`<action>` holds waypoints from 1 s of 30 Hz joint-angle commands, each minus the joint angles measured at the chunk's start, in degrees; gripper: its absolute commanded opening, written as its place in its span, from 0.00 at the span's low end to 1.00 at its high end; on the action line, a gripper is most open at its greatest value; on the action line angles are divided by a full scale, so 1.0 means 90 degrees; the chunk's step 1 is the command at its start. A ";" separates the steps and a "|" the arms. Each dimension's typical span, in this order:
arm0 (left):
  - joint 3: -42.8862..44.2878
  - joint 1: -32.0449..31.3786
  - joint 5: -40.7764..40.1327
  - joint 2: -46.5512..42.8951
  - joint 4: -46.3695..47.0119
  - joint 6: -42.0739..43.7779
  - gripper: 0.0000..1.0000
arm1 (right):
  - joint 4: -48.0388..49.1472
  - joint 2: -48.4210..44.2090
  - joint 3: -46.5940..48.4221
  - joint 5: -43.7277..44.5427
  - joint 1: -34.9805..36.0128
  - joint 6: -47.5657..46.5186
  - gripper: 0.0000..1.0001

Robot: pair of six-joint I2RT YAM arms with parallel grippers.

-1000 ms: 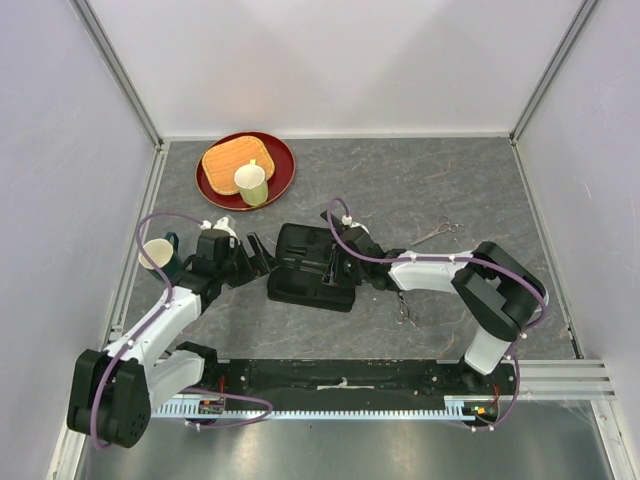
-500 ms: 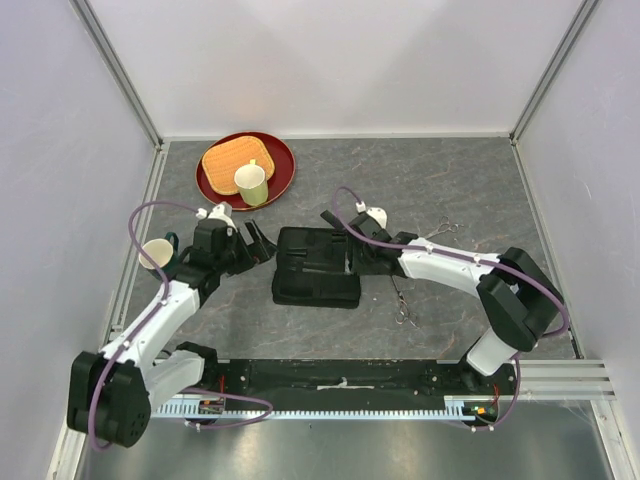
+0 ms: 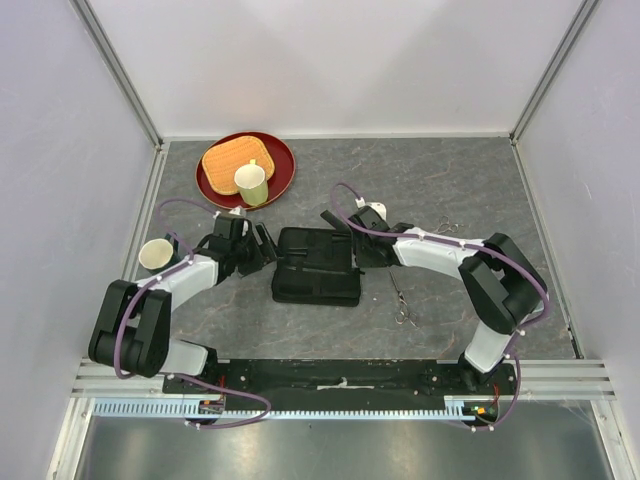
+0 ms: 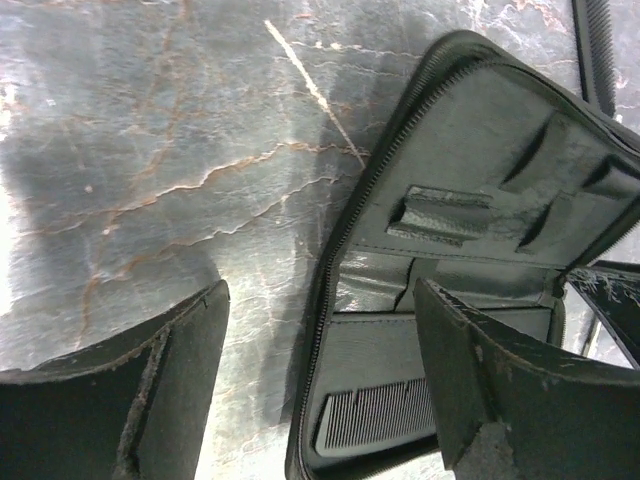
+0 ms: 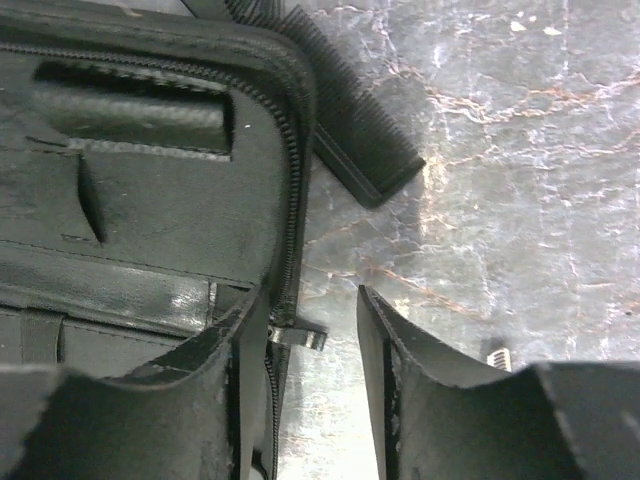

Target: Sort the hair-cutting tools

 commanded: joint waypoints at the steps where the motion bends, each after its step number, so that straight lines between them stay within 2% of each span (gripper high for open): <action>1: -0.0129 0.0012 0.0546 0.0160 0.0856 -0.0306 0.78 | 0.0280 0.0164 0.0253 -0.0247 -0.0022 -0.0232 0.44; 6: -0.0539 0.0012 0.0919 0.0189 0.1024 -0.0658 0.77 | 0.0436 0.0184 0.0087 -0.0501 -0.0002 -0.0271 0.40; 11: -0.0910 0.0002 0.1377 0.0024 0.1199 -0.0834 0.70 | 0.0524 0.0116 -0.0127 -0.0842 0.0124 -0.0310 0.34; 17: -0.1554 -0.0008 0.1554 -0.0679 0.1356 -0.1010 0.67 | 0.0485 0.0067 -0.0361 -0.1262 0.0486 0.0157 0.33; 23: -0.1703 -0.0008 0.1408 -0.1411 0.0889 -0.0894 0.67 | 0.0554 -0.0099 -0.0440 -0.1156 0.0584 0.0257 0.33; 26: -0.1440 -0.0008 0.0823 -0.1869 0.0010 -0.0698 0.70 | 0.0290 -0.0284 -0.0255 -0.0670 0.0584 0.0247 0.40; 30: -0.0893 0.0002 -0.0171 -0.2378 -0.1015 -0.0385 0.79 | -0.0246 -0.0499 0.0310 0.0113 0.0516 -0.0035 0.60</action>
